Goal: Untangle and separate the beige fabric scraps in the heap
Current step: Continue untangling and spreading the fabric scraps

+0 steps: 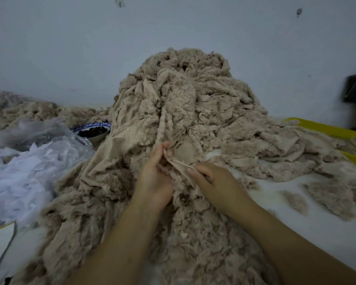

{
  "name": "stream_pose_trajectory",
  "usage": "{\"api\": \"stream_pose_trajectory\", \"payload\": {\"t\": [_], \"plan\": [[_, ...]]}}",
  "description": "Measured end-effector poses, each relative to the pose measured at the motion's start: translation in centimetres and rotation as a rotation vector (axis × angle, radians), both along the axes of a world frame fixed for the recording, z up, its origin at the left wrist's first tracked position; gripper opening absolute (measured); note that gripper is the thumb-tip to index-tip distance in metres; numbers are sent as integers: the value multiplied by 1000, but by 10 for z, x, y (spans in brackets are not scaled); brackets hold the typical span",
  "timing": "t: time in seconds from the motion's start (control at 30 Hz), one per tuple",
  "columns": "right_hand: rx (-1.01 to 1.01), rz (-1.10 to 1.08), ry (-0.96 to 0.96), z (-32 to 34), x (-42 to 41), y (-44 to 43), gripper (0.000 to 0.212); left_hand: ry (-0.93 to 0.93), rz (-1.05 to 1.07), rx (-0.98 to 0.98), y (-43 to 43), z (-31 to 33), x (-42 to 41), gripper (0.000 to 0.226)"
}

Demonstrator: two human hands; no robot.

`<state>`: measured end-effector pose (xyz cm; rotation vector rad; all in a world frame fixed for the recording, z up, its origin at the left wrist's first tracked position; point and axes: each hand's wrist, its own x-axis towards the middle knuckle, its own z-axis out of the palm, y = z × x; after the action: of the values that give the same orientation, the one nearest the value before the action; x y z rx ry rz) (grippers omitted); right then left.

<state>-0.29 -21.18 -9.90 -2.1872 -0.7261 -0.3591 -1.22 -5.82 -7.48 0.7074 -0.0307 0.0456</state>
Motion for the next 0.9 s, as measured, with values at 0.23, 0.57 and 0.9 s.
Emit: {"api": "stream_pose_trajectory", "payload": {"t": [0.23, 0.57, 0.9], "plan": [[112, -127, -20, -2, 5, -18, 45, 182, 273, -269, 30, -4, 15, 25], [242, -203, -40, 4, 2, -13, 42, -17, 75, 865, -9, -7, -7, 48], [537, -2, 299, 6, -3, -8, 29, -37, -61, 472, -10, -3, -8, 35]]}}
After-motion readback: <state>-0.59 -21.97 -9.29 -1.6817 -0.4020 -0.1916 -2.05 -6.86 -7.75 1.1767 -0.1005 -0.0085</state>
